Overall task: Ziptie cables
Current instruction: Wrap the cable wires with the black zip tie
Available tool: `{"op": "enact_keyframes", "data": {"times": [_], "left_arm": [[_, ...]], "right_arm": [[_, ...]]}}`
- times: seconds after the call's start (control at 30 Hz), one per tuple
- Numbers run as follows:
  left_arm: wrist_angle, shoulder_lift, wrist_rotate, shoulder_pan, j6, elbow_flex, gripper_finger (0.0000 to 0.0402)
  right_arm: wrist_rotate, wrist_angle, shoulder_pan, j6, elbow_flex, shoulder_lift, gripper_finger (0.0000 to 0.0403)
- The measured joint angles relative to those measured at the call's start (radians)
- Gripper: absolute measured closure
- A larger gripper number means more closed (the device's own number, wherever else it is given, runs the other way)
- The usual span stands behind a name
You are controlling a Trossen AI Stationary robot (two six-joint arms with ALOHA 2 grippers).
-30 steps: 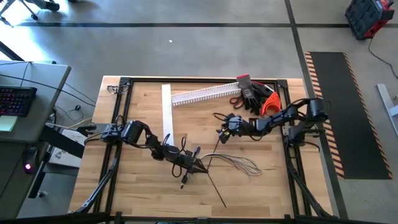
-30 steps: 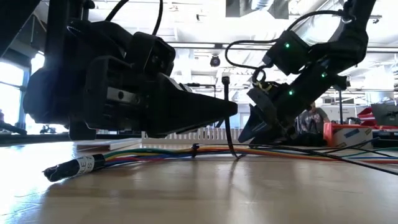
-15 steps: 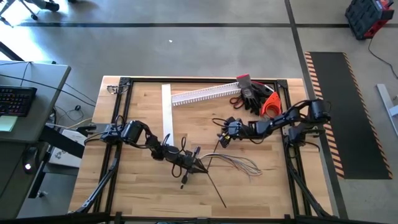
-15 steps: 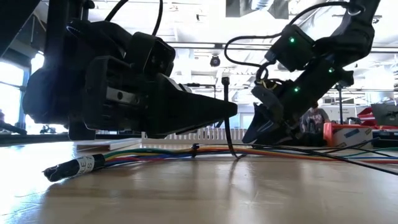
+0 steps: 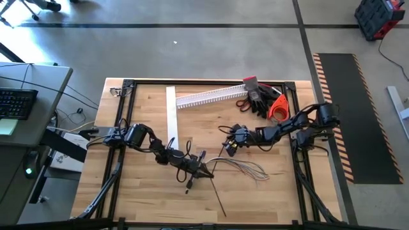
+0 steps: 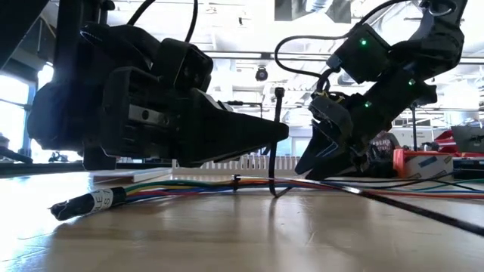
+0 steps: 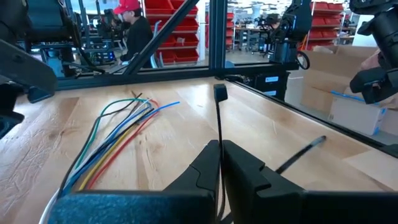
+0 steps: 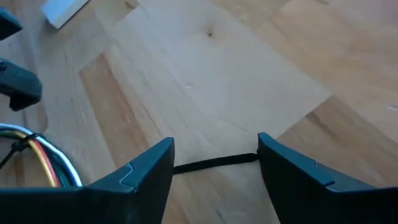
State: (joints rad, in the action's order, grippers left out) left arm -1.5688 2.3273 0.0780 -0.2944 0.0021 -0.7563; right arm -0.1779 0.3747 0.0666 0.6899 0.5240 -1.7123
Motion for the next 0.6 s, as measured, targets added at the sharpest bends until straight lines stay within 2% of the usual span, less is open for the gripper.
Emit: {"op": "enact_keyframes", "data": {"times": [0.17,0.5,0.6], "left_arm": [[0.0,0.0,-0.001,0.0,0.0,0.0,0.0402],[0.002,0.0,-0.004,0.001,0.0,0.0,0.0402],[0.002,0.0,-0.006,0.001,0.001,0.0,0.0402]], "right_arm": [[0.005,0.009,0.0,-0.013,0.0,-0.001,0.0229],[0.005,0.003,0.001,-0.066,0.0,0.011,0.0386],[-0.003,-0.024,0.011,-0.087,-0.002,0.051,0.0397]]}}
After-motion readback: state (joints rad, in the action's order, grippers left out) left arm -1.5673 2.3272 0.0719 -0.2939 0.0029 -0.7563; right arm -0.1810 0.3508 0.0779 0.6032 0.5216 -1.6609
